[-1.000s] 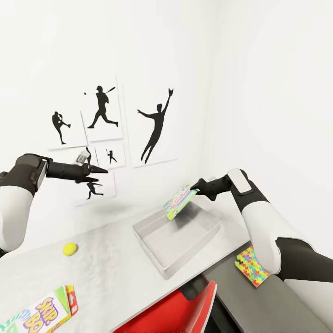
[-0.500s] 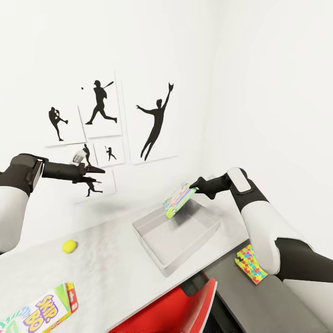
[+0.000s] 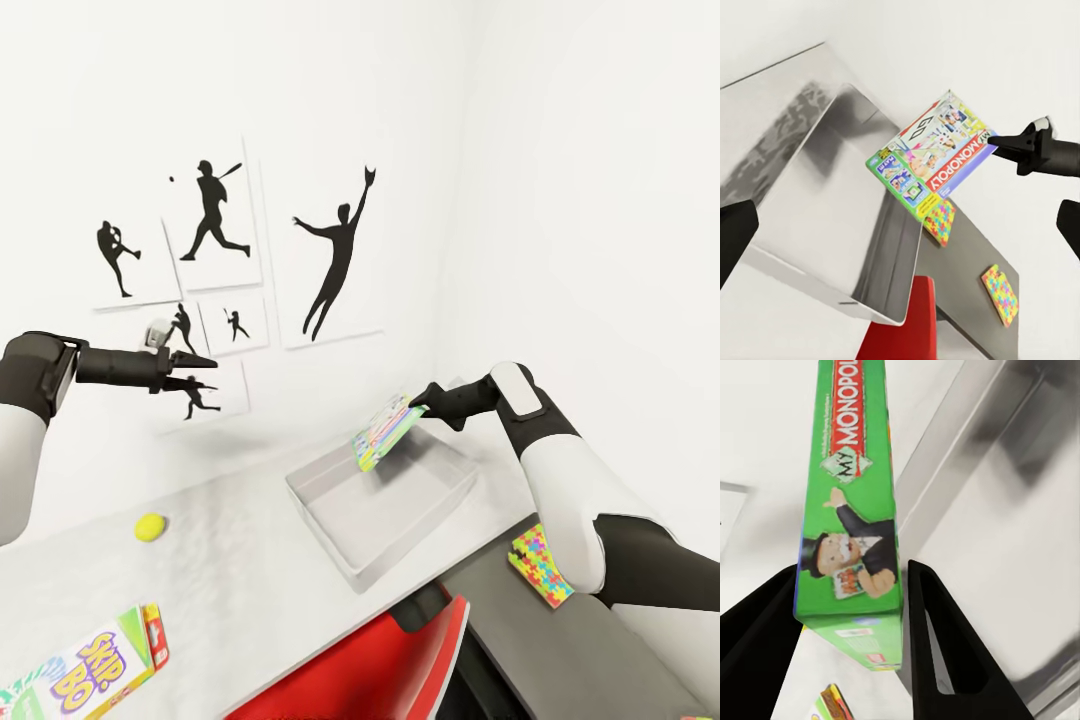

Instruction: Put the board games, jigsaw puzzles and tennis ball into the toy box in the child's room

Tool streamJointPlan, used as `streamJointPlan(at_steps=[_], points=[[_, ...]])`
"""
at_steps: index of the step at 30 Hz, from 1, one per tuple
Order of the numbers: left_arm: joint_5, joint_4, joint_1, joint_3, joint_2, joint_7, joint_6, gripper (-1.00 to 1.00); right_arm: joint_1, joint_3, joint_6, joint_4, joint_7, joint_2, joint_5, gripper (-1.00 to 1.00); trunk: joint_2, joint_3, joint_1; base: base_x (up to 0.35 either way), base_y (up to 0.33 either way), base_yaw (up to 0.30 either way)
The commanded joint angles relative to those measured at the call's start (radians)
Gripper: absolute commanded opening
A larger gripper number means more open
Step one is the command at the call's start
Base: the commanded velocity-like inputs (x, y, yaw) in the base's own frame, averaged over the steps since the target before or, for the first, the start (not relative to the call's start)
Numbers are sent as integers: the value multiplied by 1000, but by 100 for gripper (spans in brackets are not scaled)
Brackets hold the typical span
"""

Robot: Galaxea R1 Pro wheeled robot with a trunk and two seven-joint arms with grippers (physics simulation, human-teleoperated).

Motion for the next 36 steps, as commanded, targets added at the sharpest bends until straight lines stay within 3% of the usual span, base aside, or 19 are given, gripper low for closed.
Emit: streamJointPlan(at_steps=[1,29,36], points=[[-10,0,-1,4,0,-9,10,100,-1,-6,3,-1,-10,1,-9,-100,-3,-4,1,0,0,0],[-9,-3,-1,4,6,-12,10,100,-33,12,3,1,-10,-8,-3,-100,-3,-50,1,0,0,0],[-9,-3,-1,5,7,-12,10,100,-33,83,3,3,-7,-10,-5,-100,-3,-61,1,0,0,0]])
